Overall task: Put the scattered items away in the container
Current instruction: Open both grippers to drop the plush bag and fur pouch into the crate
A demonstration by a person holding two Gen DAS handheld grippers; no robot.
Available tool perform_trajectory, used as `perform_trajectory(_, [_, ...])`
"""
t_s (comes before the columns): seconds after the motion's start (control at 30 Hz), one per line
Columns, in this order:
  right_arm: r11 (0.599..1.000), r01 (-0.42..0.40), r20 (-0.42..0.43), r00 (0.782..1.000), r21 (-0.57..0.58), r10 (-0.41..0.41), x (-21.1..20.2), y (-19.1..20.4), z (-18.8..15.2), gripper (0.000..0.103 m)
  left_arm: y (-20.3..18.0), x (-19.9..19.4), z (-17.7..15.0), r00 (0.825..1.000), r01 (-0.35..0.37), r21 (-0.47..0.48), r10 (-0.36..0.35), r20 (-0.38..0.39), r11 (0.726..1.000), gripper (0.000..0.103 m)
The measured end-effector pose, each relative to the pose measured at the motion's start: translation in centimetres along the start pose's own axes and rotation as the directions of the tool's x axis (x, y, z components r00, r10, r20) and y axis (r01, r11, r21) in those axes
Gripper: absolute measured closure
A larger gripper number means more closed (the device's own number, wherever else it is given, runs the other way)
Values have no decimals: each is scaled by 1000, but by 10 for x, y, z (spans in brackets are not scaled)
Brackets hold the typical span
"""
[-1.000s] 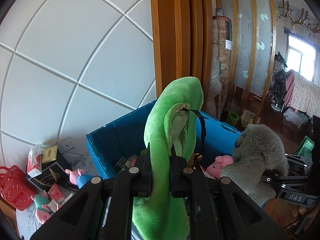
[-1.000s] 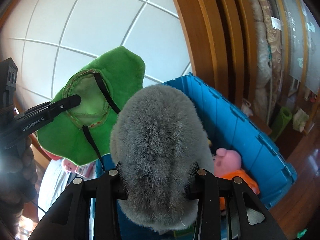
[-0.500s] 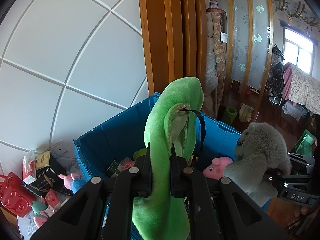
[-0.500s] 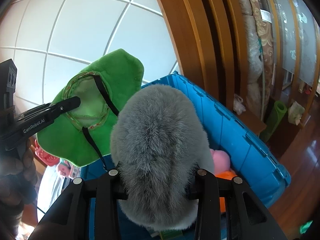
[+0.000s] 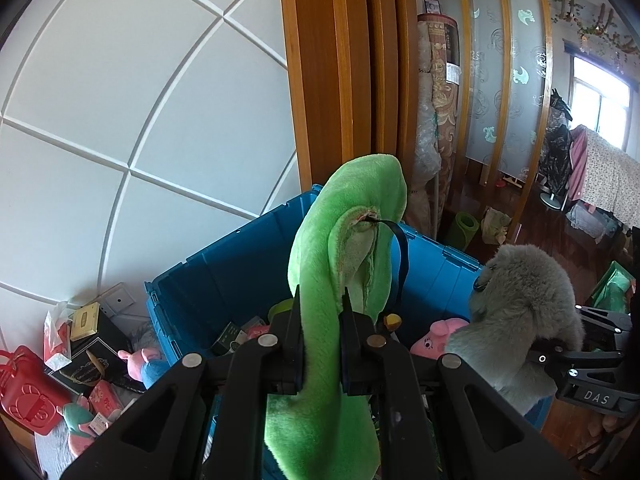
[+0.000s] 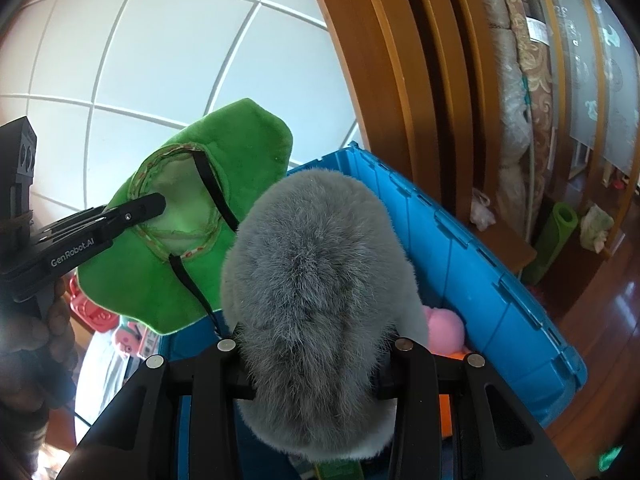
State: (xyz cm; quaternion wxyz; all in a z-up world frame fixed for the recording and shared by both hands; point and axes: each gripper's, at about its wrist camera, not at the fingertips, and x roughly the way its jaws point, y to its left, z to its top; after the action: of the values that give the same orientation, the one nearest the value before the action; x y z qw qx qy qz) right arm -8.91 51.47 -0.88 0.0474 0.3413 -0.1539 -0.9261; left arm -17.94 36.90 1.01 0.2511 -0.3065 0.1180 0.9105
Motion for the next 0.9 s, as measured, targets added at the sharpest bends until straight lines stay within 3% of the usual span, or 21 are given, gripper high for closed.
perform_trajectory(0.13, [1000, 2, 3, 1000, -9, -2, 2, 1, 2, 65, 7, 2, 3, 1000, -24, -25, 24, 9, 999, 90])
perform_trajectory(0.17, [1000, 6, 8, 1000, -16, -6, 2, 2, 2, 58, 11, 2, 4, 999, -43, -47, 43, 15, 998, 87])
perform_trajectory(0.2, [1000, 12, 9, 1000, -25, -12, 3, 3, 4, 40, 15, 2, 6, 998, -64, -66, 65, 15, 996, 70])
perform_trajectory(0.23, [999, 14, 9, 1000, -29, -14, 4, 4, 5, 27, 20, 2, 7, 997, -77, -86, 78, 14, 993, 29])
perform_trajectory(0.27, [999, 17, 18, 1000, -28, -17, 4, 4, 5, 1, 25, 1, 7, 996, -81, -105, 84, 20, 991, 9])
perform_trajectory(0.3, [999, 24, 27, 999, -27, -23, 3, 4, 5, 0, 29, -1, 7, 995, -86, -121, 91, 35, 989, 0])
perform_trajectory(0.6, [1000, 24, 16, 1000, -12, -24, 6, 4, 1, 0, 49, -4, -16, 995, -95, -125, 97, 2, 987, 0])
perform_trajectory(0.9, [999, 4, 14, 1000, -49, -4, 6, 30, -5, 0, 66, -28, -42, 995, -97, -138, 98, -4, 986, 0])
